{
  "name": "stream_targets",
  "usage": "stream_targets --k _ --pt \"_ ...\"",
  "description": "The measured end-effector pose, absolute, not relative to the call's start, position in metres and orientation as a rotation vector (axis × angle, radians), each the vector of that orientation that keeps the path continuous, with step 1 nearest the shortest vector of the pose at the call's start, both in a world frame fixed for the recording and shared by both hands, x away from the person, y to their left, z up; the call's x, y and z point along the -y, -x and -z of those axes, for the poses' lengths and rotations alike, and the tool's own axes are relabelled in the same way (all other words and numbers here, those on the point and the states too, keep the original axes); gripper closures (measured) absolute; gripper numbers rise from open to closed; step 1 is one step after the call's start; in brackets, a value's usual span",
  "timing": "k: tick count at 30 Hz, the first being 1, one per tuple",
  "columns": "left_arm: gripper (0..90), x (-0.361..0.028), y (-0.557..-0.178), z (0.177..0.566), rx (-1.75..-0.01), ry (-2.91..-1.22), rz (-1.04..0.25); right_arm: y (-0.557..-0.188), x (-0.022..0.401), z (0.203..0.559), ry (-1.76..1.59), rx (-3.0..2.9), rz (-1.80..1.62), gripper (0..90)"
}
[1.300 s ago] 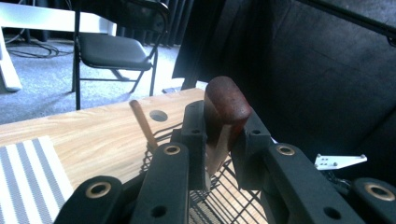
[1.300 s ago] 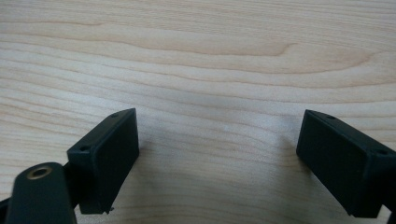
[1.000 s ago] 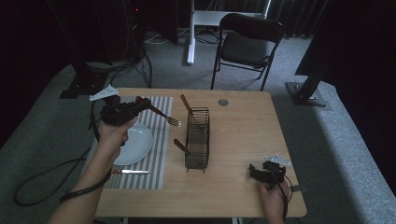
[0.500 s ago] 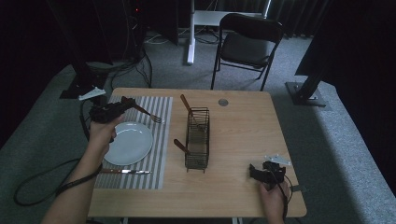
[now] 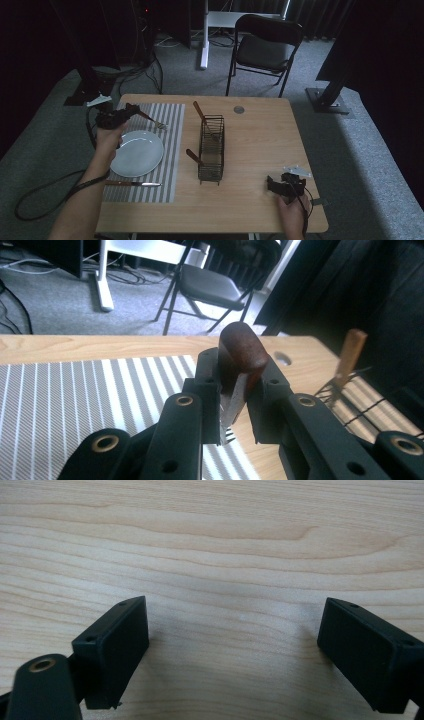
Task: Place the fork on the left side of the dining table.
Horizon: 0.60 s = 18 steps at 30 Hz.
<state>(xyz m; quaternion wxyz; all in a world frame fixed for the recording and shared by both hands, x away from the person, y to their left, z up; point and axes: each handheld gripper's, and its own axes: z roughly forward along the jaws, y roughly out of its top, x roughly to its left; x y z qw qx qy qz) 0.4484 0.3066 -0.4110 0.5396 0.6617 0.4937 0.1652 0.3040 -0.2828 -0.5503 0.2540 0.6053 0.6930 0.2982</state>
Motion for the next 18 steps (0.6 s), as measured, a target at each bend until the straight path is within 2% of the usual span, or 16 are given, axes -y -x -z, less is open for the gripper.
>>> stream_targets --k 8,18 --pt "77.0 -0.306 -0.469 0.424 -1.195 -1.633 -0.395 -0.304 0.283 0.55 -1.644 -1.883 -0.81 12.7" --pt "76.9 -0.309 -0.478 0.445 -1.221 -1.601 -0.339 -0.304 0.282 0.55 -1.649 -1.877 -0.808 12.7"
